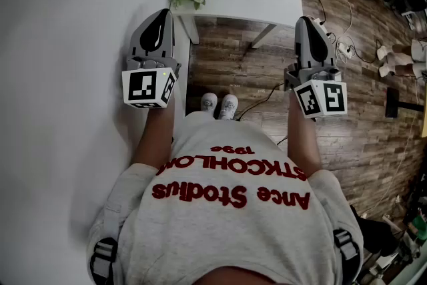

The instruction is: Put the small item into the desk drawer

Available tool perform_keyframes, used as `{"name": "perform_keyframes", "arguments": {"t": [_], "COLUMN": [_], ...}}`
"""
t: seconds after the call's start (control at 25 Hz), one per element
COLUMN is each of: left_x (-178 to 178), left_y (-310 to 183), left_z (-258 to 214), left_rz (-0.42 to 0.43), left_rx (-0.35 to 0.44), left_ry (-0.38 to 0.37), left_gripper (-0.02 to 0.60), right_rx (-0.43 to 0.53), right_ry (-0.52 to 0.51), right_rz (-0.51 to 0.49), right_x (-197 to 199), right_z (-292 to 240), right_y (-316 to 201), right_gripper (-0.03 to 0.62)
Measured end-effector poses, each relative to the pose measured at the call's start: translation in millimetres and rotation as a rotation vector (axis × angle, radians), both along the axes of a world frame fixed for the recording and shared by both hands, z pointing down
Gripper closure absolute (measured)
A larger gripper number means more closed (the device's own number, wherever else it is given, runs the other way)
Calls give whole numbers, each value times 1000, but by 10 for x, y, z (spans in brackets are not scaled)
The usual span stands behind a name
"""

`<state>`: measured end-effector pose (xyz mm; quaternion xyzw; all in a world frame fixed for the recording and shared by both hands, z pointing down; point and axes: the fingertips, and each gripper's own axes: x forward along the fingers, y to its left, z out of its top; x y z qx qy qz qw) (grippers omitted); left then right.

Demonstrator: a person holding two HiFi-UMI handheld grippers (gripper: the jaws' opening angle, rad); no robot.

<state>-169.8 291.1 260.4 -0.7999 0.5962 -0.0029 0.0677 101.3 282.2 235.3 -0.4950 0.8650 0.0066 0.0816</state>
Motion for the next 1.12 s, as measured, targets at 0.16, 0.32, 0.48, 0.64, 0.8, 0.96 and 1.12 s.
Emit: {"name": "perform_keyframes", "arguments": {"t": [0.16,0.32,0.48,0.64,0.8,0.96,1.12], "left_x": [3,24,40,86,141,180,146], "left_y": [-37,-79,-128,-201,-271,-386,-590], "left_z": [-4,-4,6,-10,-18,-9,39], "left_rz": [-2,-2,-12,-25,-40,-56,-61], "left_rx": [-5,-10,-13,-7,0,8,5], "left_ry": [1,6,5,2,3,4,10], "left_gripper": [574,574,575,574,575,575,574], "right_rx": [-5,0,-19,-38,-45,-54,-72], "right_ry": [3,2,-38,-58,-62,-59,-54], "right_rz": [-3,-9,-19,-41,-78,-100,-111], "right_x": [-3,5,44,121,175,214,179], "right_z": [3,-12,18,46,66,124,219], "right_y": [-54,-93,-188,-299,-398,-521,-702], "right_gripper": [591,591,589,589,589,589,589]}}
